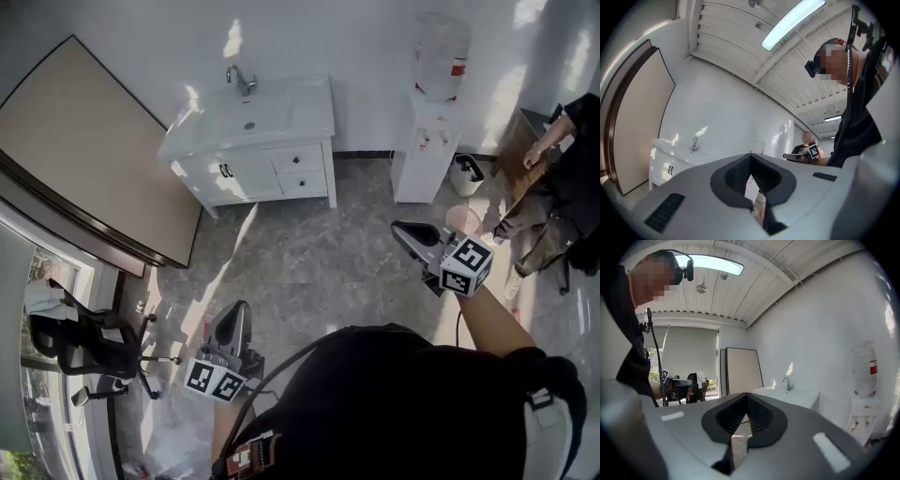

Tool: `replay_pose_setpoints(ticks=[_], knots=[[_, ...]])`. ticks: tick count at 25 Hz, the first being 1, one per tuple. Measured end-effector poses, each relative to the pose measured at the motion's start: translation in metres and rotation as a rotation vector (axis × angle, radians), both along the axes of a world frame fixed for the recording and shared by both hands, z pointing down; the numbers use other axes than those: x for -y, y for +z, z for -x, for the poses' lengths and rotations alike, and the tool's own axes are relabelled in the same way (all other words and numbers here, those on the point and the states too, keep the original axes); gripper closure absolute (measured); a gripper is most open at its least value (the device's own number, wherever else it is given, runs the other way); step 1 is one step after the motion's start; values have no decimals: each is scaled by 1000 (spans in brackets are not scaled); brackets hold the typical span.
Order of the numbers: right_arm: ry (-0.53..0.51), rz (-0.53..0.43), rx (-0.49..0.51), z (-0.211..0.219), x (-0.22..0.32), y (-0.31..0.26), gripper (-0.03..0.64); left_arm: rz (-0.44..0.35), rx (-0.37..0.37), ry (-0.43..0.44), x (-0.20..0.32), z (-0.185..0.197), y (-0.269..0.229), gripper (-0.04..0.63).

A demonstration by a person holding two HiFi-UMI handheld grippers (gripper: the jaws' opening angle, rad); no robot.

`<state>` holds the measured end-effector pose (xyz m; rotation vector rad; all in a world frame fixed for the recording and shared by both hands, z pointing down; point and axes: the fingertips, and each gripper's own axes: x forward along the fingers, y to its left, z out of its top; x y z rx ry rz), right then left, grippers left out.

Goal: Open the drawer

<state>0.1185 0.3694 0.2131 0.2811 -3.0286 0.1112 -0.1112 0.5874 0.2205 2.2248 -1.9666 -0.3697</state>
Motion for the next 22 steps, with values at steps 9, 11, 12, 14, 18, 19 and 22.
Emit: replay_pose_setpoints(ticks=[9,11,12,14,18,19,22], knots=[[-105,-5,12,50,91,10,621,29,20,-92,72,28,-2,601],[-133,-2,16,59,123,12,621,27,15,-123,100,30,-4,601],[-147,1,19,63,139,11,621,25,9,-133,114,29,-6,601],[-173,-4,26,69,169,5,621,25,12,-144,144,24,-10,601],[-207,-30,43,75,228,-2,621,16,7,-173,202,21,-19,601],[-211,-33,44,76,242,-2,621,18,7,-176,215,20,-19,601],[-220,-41,40,74,276,3,621,33,20,-180,252,17,-17,601]])
